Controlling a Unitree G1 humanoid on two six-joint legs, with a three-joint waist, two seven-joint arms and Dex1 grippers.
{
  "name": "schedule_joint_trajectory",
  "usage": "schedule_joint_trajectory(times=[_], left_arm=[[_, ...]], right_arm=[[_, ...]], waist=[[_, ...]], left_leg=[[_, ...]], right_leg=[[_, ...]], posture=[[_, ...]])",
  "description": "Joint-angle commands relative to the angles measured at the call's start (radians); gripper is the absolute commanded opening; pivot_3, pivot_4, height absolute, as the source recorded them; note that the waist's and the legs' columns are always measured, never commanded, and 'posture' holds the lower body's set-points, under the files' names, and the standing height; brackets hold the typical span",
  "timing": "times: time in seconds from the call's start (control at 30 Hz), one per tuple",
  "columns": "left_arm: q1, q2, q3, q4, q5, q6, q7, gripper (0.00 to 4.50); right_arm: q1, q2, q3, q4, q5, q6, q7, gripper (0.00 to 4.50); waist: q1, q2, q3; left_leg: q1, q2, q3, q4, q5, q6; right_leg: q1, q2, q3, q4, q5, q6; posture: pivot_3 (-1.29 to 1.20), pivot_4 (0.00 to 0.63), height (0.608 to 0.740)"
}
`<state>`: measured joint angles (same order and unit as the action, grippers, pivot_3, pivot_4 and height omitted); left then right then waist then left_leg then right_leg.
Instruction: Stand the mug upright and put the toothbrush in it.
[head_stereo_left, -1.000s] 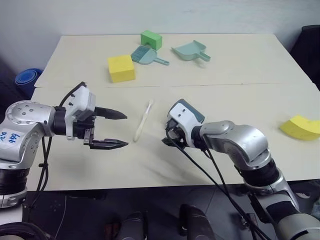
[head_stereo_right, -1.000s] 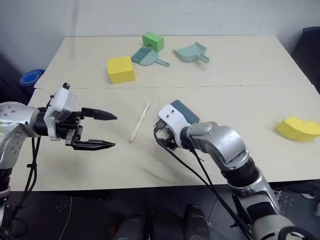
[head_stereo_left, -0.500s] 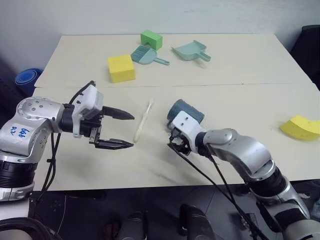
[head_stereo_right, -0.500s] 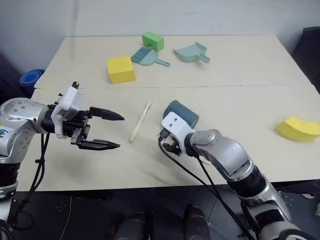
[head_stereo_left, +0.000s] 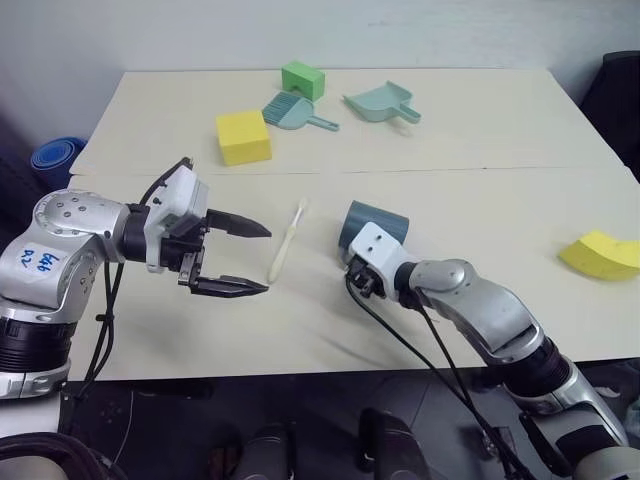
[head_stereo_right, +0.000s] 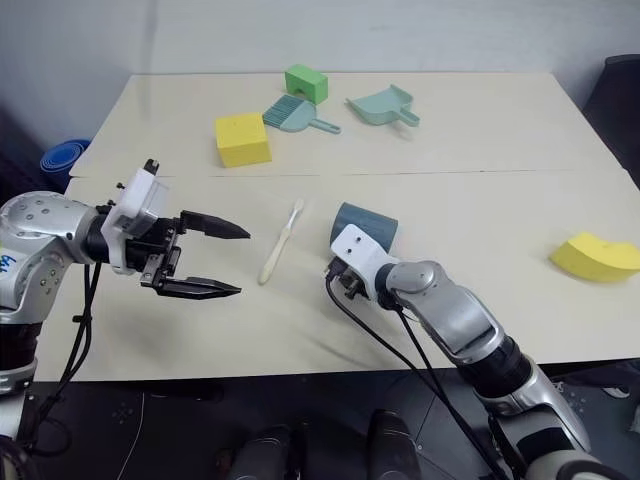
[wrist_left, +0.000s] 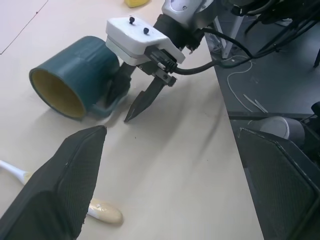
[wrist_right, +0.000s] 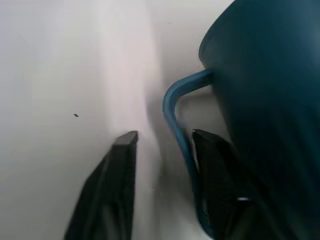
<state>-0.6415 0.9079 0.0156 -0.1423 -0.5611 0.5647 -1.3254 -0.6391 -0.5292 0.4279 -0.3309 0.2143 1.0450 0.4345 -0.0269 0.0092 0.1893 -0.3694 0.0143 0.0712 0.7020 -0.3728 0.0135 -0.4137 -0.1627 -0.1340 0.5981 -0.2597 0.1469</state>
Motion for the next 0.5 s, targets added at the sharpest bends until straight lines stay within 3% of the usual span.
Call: schedule_joint_trajectory(times=[0.03, 0.07, 0.23, 0.37, 0.5], left_arm=[[-0.030, -0.003, 0.006, -0.002, -0.006, 0.001, 0.000, 4.50], [-0.033, -0.005, 0.008, -0.001, -0.009, 0.005, 0.004, 4.50], [-0.025, -0.011, 0.023, -0.009, -0.016, 0.022, 0.023, 4.50], [-0.009, -0.030, 0.060, -0.036, -0.054, 0.069, 0.075, 4.50], [-0.004, -0.038, 0.068, -0.054, -0.070, 0.094, 0.107, 4.50]], right_arm=[[0.006, -0.009, -0.005, 0.019, -0.023, -0.029, 0.028, 0.41], [0.006, -0.011, -0.009, 0.027, -0.028, -0.037, 0.033, 0.05], [0.039, 0.017, -0.101, 0.020, 0.017, -0.074, 0.068, 0.02], [0.145, 0.187, -0.353, -0.009, 0.157, -0.284, 0.060, 0.02], [0.212, 0.286, -0.418, -0.014, 0.211, -0.472, 0.112, 0.02]], waist=[[0.000, 0.000, 0.000], [0.000, 0.000, 0.000], [0.001, -0.003, -0.002], [0.002, -0.003, -0.002], [-0.002, -0.003, -0.002]], left_leg=[[0.000, 0.000, 0.000, 0.000, 0.000, 0.000], [0.000, 0.000, 0.000, 0.000, 0.000, 0.000], [0.000, 0.000, 0.000, 0.000, 0.000, 0.000], [0.000, 0.000, -0.001, 0.000, 0.000, 0.000], [0.000, 0.000, -0.001, -0.001, 0.000, 0.000]], right_leg=[[0.000, 0.000, 0.000, 0.000, 0.000, 0.000], [0.000, 0.000, 0.000, 0.000, 0.000, 0.000], [0.000, 0.000, 0.000, 0.000, 0.000, 0.000], [0.001, 0.000, -0.001, 0.000, 0.000, 0.000], [0.000, 0.000, -0.001, 0.000, 0.000, 0.000]], posture=[[0.00, 0.150, 0.740], [0.00, 0.150, 0.740], [0.00, 0.150, 0.740], [0.00, 0.150, 0.740], [0.00, 0.150, 0.740]])
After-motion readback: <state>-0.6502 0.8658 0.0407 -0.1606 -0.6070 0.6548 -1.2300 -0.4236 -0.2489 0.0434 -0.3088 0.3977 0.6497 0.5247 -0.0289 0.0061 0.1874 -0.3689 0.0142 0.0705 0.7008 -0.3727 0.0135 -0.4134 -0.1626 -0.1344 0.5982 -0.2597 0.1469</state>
